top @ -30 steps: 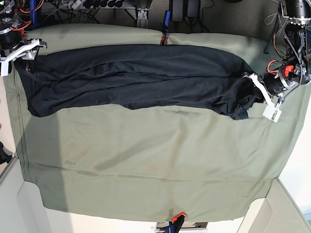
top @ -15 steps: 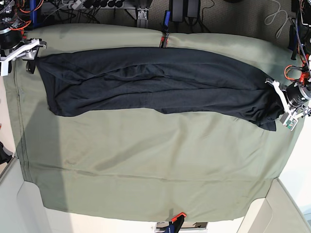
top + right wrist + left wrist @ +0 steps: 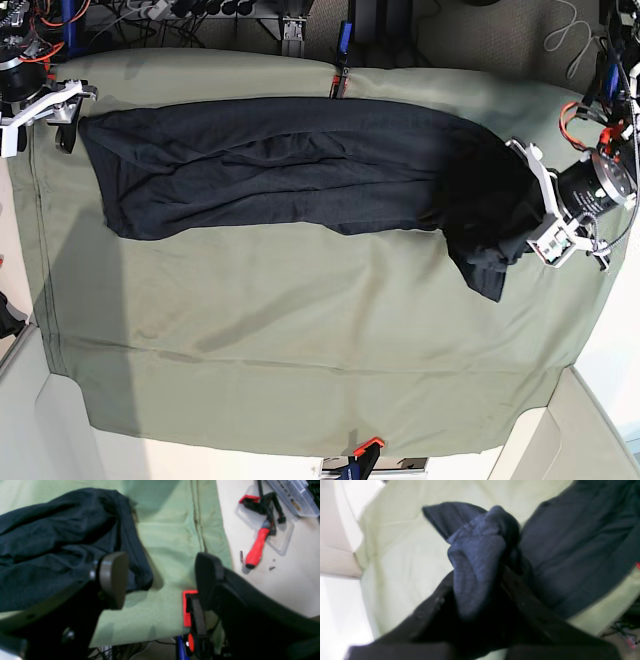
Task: Fold the T-shirt properly
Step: 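Fold the held end over toward the right gripper and release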
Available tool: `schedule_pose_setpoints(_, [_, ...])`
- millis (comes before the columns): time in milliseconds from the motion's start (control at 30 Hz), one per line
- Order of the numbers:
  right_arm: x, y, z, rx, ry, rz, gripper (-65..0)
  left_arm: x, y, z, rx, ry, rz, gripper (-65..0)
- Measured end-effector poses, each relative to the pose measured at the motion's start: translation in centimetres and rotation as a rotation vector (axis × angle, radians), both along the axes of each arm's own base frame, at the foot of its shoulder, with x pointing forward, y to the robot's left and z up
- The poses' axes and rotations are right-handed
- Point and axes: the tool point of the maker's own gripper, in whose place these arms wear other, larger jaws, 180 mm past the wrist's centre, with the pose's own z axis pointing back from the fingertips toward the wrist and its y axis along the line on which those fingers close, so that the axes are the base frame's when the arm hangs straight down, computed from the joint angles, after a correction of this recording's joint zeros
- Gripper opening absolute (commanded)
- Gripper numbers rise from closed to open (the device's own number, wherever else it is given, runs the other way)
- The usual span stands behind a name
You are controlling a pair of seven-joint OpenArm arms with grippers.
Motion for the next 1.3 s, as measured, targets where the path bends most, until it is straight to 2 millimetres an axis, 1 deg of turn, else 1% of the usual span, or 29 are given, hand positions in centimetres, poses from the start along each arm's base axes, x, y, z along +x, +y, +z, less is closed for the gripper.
schedule_pose_setpoints(100, [0.0, 0.0, 0.0, 0.000, 0.000, 0.000, -23.2, -0.7, -2.3, -0.1, -0.094, 0.002, -0.014, -65.0])
schedule_pose_setpoints(167, [0.0, 0.0, 0.0, 0.000, -0.001, 0.000, -23.3, -1.1, -4.2, -0.7, -0.142, 0.019, -0.046, -65.0])
schedule_pose_setpoints(267, [0.0, 0.0, 0.0, 0.000, 0.000, 0.000, -23.2, -2.7, -7.7, -2.6, -0.185, 0.087, -0.123, -65.0])
schedule_pose_setpoints(367, [0.0, 0.0, 0.0, 0.001, 0.000, 0.000, -23.3, -3.9, -10.7, -4.7, -0.152, 0.125, -0.195, -65.0])
schedule_pose_setpoints(400, [0.0, 0.0, 0.0, 0.001, -0.001, 0.000, -23.3, -3.9, -11.5, -5.2, -0.137, 0.123, -0.213, -65.0])
schedule_pose_setpoints(467, [0.0, 0.0, 0.0, 0.000, 0.000, 0.000, -23.3, -3.1, -12.6, -6.6, -0.111, 0.112, -0.221, -65.0])
schedule_pose_setpoints(600, [-0.1, 0.0, -0.1, 0.001, 0.005, 0.000, -23.2, -1.6, -13.8, -10.9, -0.114, 0.199, -0.193, -65.0])
schedule_pose_setpoints(667, [-0.1, 0.0, -0.1, 0.001, 0.004, 0.000, -23.3, -1.3, -14.5, -12.3, -0.131, 0.238, -0.188, -65.0])
schedule_pose_setpoints(700, [0.0, 0.0, 0.0, 0.001, 0.002, 0.000, -23.3, -1.4, -14.8, -12.7, -0.138, 0.253, -0.192, -63.0])
schedule_pose_setpoints(733, [0.0, 0.0, 0.0, 0.001, 0.001, 0.000, -23.3, -1.7, -15.5, -12.9, -0.147, 0.266, -0.215, -55.2])
schedule_pose_setpoints(800, [0.0, 0.0, 0.0, 0.000, -0.001, 0.000, -23.2, -3.2, -17.2, -13.0, -0.175, 0.294, -0.296, -37.7])
schedule_pose_setpoints(833, [0.0, 0.0, 0.0, 0.000, -0.002, 0.000, -23.3, -3.8, -18.1, -12.9, -0.198, 0.306, -0.323, -30.1])
schedule_pose_setpoints(867, [0.0, 0.0, 0.0, 0.000, -0.001, 0.000, -23.2, -4.3, -18.7, -13.0, -0.208, 0.316, -0.344, -25.2])
schedule_pose_setpoints(900, [0.0, 0.0, 0.0, 0.000, -0.001, 0.000, -23.2, -4.6, -19.1, -13.1, -0.209, 0.323, -0.356, -23.7])
schedule_pose_setpoints(1000, [0.1, 0.1, 0.0, -0.001, -0.002, 0.005, -23.2, -4.7, -19.9, -12.9, -0.223, 0.322, -0.367, -23.8])
schedule_pose_setpoints(1100, [1.0, 0.2, 0.6, -0.002, -0.030, 0.015, -23.2, -3.8, -21.2, -11.6, -0.296, 0.307, -0.359, -23.8])
schedule_pose_setpoints(1167, [2.1, 0.1, 1.0, 0.003, -0.067, 0.021, -23.2, -3.4, -21.8, -10.8, -0.329, 0.317, -0.364, -23.8])
schedule_pose_setpoints(1233, [3.0, -0.1, 0.6, 0.014, -0.076, 0.027, -23.2, -3.1, -22.2, -10.1, -0.363, 0.317, -0.370, -23.8])
schedule_pose_setpoints(1300, [3.5, -0.6, -0.5, 0.034, -0.060, 0.013, -23.2, -2.9, -22.3, -9.8, -0.369, 0.313, -0.374, -23.8])
